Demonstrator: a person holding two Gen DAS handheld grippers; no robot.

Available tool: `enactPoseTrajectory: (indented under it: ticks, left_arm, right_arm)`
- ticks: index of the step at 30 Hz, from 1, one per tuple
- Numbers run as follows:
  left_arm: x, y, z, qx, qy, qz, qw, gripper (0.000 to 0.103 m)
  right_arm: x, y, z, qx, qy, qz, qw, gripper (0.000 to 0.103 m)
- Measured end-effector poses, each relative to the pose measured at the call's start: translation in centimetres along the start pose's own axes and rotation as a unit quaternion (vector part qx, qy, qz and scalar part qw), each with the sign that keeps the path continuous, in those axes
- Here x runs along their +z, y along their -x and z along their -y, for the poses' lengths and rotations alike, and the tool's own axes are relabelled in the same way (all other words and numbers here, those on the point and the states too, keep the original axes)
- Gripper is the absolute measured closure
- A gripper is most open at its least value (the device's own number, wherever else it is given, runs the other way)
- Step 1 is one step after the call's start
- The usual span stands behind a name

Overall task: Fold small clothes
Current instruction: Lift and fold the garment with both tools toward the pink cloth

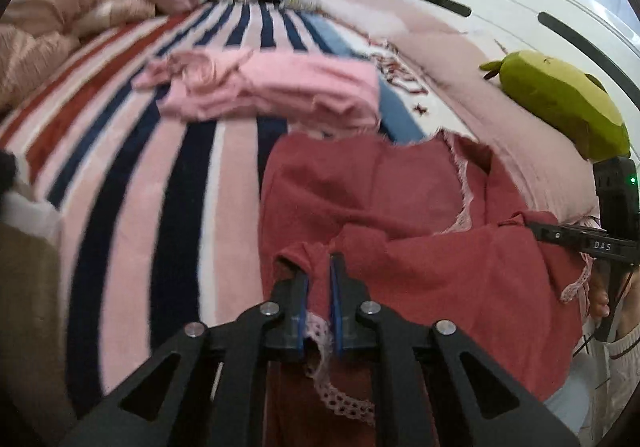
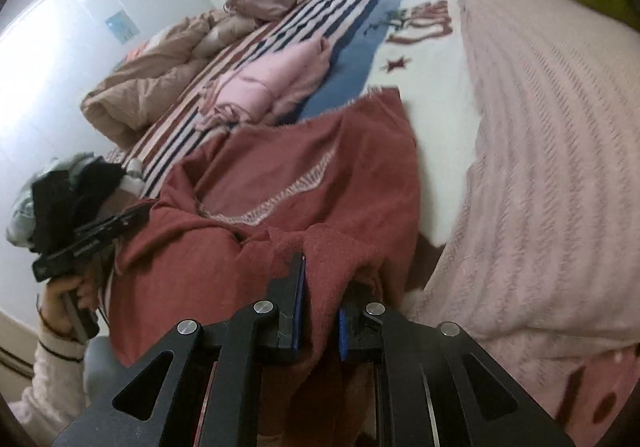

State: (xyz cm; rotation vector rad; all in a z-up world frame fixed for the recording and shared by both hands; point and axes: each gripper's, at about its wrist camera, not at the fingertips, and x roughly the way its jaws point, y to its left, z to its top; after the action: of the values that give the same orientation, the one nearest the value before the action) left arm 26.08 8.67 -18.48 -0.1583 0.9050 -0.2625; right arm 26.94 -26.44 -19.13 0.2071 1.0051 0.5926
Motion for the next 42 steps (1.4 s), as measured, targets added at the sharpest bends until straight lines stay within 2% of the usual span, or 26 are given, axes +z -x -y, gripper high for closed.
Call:
enactPoseTrajectory:
  ticks: [1, 3, 5, 6, 7, 9, 12, 16, 18, 19, 20, 21, 22, 23, 24, 26, 31, 32, 35, 37, 42]
  left_arm:
    - [-0.3, 0.0, -0.2, -0.003, 0.002, 0.002, 1.0000, 0.090]
    - [-0.7, 0.9, -0.1, -0.010, 0.000, 0.006, 0.9999, 0.074]
    - [-1.1, 2.5, 0.2, -0.021, -0.002, 0.018, 0.9996, 0.045]
    - [-1.6, 3.8, 0.3, -0.031, -0.008, 0.026, 0.9992, 0.041]
    - [-2.0, 4.9, 0.5, -0.038, -0.013, 0.030, 0.9988, 0.038]
    - [-3.4, 6.6, 0.7, -0.042, -0.017, 0.026, 0.9986, 0.035]
    - [-6.3, 7.9, 0.5, -0.053, -0.014, 0.000, 0.9985, 0.034]
    - [-10.1, 7.7, 0.9, -0.062, -0.016, -0.040, 0.9971, 0.034]
    - [-11.5, 7.6, 1.5, -0.054, -0.029, -0.041, 0.9973, 0.034]
    - [-11.9, 7.7, 1.9, -0.046, -0.036, -0.037, 0.9976, 0.035]
    - [-12.0, 7.8, 2.2, -0.038, -0.041, -0.035, 0.9978, 0.041]
    - [-12.1, 7.8, 2.5, -0.034, -0.041, -0.034, 0.9980, 0.047]
    - [-12.2, 7.7, 2.9, -0.037, -0.042, -0.036, 0.9978, 0.061]
    - [-12.2, 7.7, 3.2, -0.046, -0.044, -0.039, 0.9972, 0.073]
    - [-12.3, 7.6, 3.6, -0.053, -0.048, -0.042, 0.9965, 0.079]
    - [-12.4, 7.6, 4.0, -0.056, -0.050, -0.047, 0.9960, 0.102]
    - [-11.1, 11.0, 4.7, -0.084, -0.052, -0.011, 0.9951, 0.102]
    - [-10.3, 12.0, 4.9, -0.093, -0.050, 0.004, 0.9944, 0.102]
    - [-7.1, 14.2, 5.3, -0.090, -0.056, 0.052, 0.9930, 0.102]
    - [-4.6, 14.9, 5.2, -0.092, -0.050, 0.080, 0.9913, 0.102]
    - [2.6, 13.8, 4.2, -0.057, -0.048, 0.126, 0.9892, 0.102]
  right_arm:
    - [-0.4, 0.1, 0.2, 0.002, 0.003, 0.000, 1.000, 0.094]
    - [-0.5, 0.5, 0.2, 0.008, 0.006, -0.003, 1.000, 0.089]
    - [-0.8, 1.5, 0.0, 0.013, 0.006, -0.003, 1.000, 0.076]
    - [-1.4, 2.5, -0.4, 0.015, 0.008, 0.001, 1.000, 0.063]
    - [-2.0, 3.5, -0.8, 0.018, 0.012, 0.004, 1.000, 0.050]
    - [-3.7, 5.7, -1.4, 0.026, 0.022, 0.011, 0.999, 0.042]
    - [-6.6, 7.6, -1.5, 0.021, 0.026, -0.003, 0.999, 0.040]
    - [-10.7, 8.1, -0.9, 0.012, 0.024, -0.038, 0.999, 0.040]
    - [-12.3, 8.0, -1.2, 0.017, 0.034, -0.044, 0.998, 0.040]
    - [-13.0, 8.0, -1.6, 0.017, 0.042, -0.039, 0.998, 0.041]
    - [-13.4, 8.0, -1.9, 0.016, 0.047, -0.034, 0.998, 0.043]
    - [-13.7, 7.8, -2.2, 0.021, 0.047, -0.034, 0.998, 0.056]
    - [-13.9, 7.4, -2.5, 0.027, 0.046, -0.038, 0.998, 0.070]
    - [-14.0, 6.9, -2.8, 0.029, 0.047, -0.044, 0.998, 0.075]
    - [-14.0, 6.4, -3.1, 0.023, 0.052, -0.046, 0.997, 0.083]
    - [-13.8, 5.8, -3.5, 0.023, 0.056, -0.039, 0.997, 0.097]
    - [-12.3, 7.6, -4.6, 0.083, 0.040, 0.003, 0.996, 0.101]
    - [-11.8, 8.1, -5.0, 0.095, 0.041, 0.013, 0.995, 0.101]
    - [-9.3, 9.5, -6.0, 0.116, 0.043, 0.046, 0.991, 0.101]
    - [-6.4, 10.2, -6.4, 0.121, 0.042, 0.069, 0.989, 0.101]
    - [0.9, 9.2, -6.2, 0.094, 0.045, 0.090, 0.990, 0.102]
